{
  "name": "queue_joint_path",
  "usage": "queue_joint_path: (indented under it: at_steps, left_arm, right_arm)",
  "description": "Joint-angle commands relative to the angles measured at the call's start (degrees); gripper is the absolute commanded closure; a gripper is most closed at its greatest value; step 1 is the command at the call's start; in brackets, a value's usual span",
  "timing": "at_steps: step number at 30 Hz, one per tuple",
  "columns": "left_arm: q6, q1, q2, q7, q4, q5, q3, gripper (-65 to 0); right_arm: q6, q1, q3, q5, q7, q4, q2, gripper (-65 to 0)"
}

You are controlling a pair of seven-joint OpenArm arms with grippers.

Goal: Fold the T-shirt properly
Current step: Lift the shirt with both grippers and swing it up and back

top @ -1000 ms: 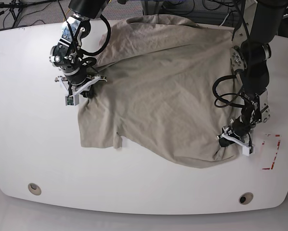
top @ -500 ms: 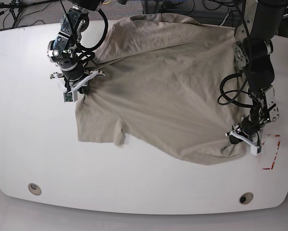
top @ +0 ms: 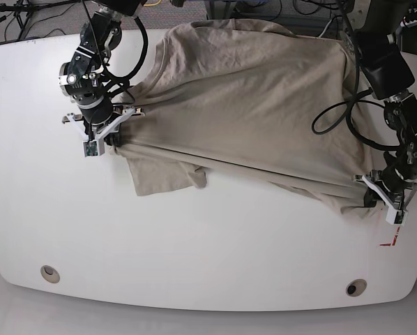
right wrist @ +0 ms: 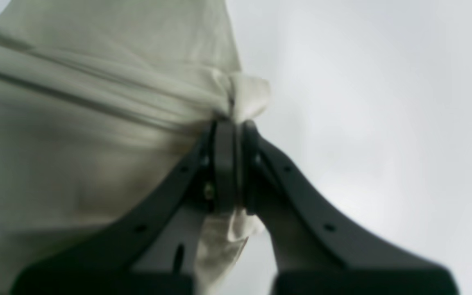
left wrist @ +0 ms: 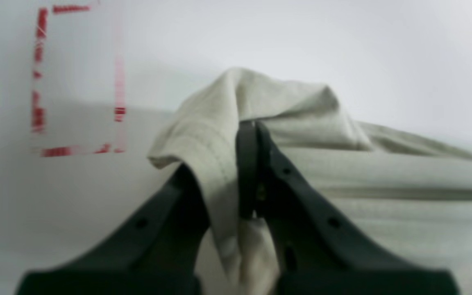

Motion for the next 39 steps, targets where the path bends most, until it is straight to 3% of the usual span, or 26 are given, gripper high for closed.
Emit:
queue_joint_path:
  at_steps: [1, 7, 14, 21, 26, 34, 39]
  left_arm:
    - [-0.76, 0.08, -1.86, 1.41, 6.71, 0.34, -1.17, 0.0]
    - [-3.97, 2.02, -1.77, 6.86, 16.03, 0.34, -5.91, 0.0]
    - [-3.97, 1.4, -1.77, 12.31, 25.35, 0.34, -7.85, 0.0]
    - [-3.97, -0.88, -1.77, 13.1, 33.18, 0.34, -8.02, 0.0]
    - [-3.97, -4.05, -1.77, 13.36, 35.2, 0.34, -8.02, 0.0]
    - [-3.97, -12.93, -1.94, 13.63, 35.29, 0.34, -7.67, 0.0]
    - [-3.97, -20.4, -2.12, 16.62, 35.2, 0.43, -5.65, 0.0]
  right_arm:
    - [-0.55, 1.99, 0.72, -0.17, 0.75, 1.38, 0.55, 0.0]
    - [-0.55, 6.13, 0.72, -0.08, -2.85, 1.64, 2.84, 0.0]
    - [-0.55, 13.16, 0.63, -0.08, -5.84, 1.73, 5.48, 0.0]
    - [-0.55, 22.92, 0.45, -0.08, -11.29, 1.64, 8.99, 0.0]
    - [-0.46, 30.3, 0.1, -0.08, -12.7, 0.59, 11.19, 0.0]
    - [1.48, 43.58, -6.23, -0.44, -12.7, -4.86, 15.94, 0.0]
    - [1.48, 51.14, -9.66, -0.26, -12.7, -7.41, 17.78, 0.0]
